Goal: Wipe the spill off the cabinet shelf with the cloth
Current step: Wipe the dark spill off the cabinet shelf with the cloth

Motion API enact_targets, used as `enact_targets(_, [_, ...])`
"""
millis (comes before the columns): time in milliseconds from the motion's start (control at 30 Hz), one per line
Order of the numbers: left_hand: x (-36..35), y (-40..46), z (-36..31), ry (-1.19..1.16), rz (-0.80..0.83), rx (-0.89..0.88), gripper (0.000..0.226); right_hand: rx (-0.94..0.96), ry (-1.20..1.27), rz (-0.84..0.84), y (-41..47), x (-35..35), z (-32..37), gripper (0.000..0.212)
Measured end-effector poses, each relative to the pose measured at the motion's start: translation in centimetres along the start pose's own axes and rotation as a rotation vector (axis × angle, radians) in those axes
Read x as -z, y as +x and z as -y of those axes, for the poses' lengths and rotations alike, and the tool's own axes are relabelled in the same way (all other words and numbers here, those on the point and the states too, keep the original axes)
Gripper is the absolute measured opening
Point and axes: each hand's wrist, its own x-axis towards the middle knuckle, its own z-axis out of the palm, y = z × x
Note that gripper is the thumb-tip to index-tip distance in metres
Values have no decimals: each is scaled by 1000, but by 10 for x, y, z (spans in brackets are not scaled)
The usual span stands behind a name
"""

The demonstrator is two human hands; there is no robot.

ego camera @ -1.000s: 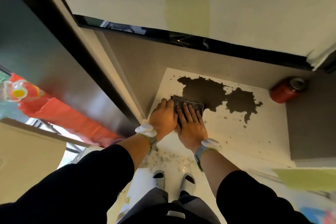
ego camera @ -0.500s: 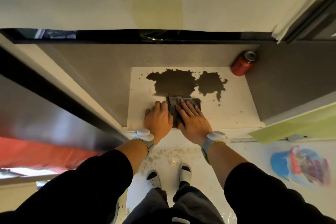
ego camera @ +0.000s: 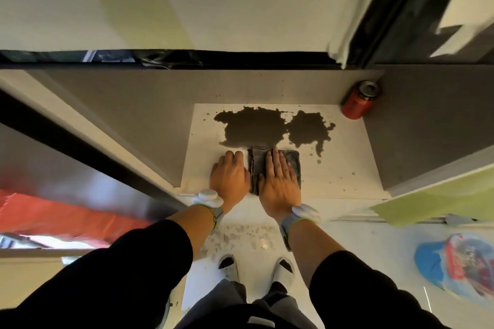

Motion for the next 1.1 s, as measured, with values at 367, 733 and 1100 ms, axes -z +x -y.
enact_targets(367, [-10, -5, -72, 94, 12, 42, 22, 36, -13, -24, -25, 17, -77, 64])
enact_targets(733, [-14, 2, -110, 152, 95, 65, 46, -80, -7, -38, -41, 35, -147, 64])
enact_targets(1100, [-24, 3, -103, 300, 73, -74, 39, -241, 54, -24, -42, 47, -175, 69])
